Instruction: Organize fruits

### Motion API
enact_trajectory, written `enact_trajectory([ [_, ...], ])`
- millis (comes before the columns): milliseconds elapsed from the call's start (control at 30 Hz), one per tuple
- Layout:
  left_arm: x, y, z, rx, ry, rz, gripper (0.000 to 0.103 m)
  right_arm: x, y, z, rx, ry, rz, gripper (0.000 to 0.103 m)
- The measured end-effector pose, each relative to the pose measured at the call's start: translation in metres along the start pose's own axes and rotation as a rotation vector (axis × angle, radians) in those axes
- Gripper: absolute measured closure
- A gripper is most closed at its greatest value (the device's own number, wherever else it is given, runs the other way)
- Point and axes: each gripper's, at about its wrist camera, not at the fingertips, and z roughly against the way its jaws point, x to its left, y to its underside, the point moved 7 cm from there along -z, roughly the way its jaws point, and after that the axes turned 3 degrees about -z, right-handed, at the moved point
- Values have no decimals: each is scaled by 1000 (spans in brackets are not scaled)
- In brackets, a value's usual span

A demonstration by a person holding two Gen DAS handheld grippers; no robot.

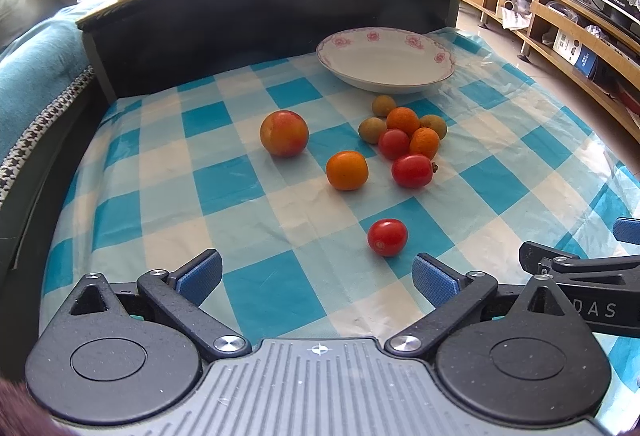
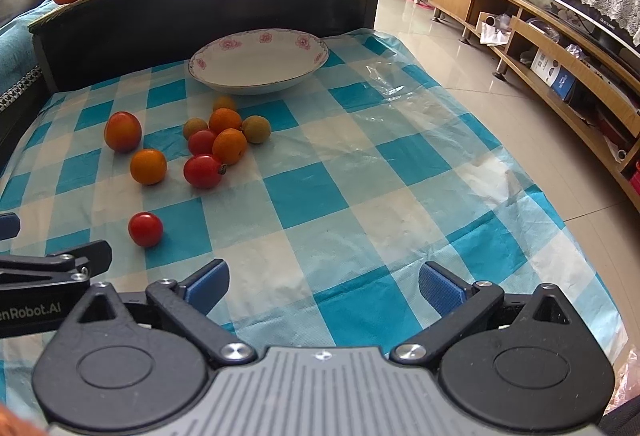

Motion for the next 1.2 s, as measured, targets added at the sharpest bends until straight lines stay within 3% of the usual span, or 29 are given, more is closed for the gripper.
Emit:
enact_trajectory([
  [1200,2,2,-1,6,1,-5,1,0,1,-2,13,-5,2,0],
])
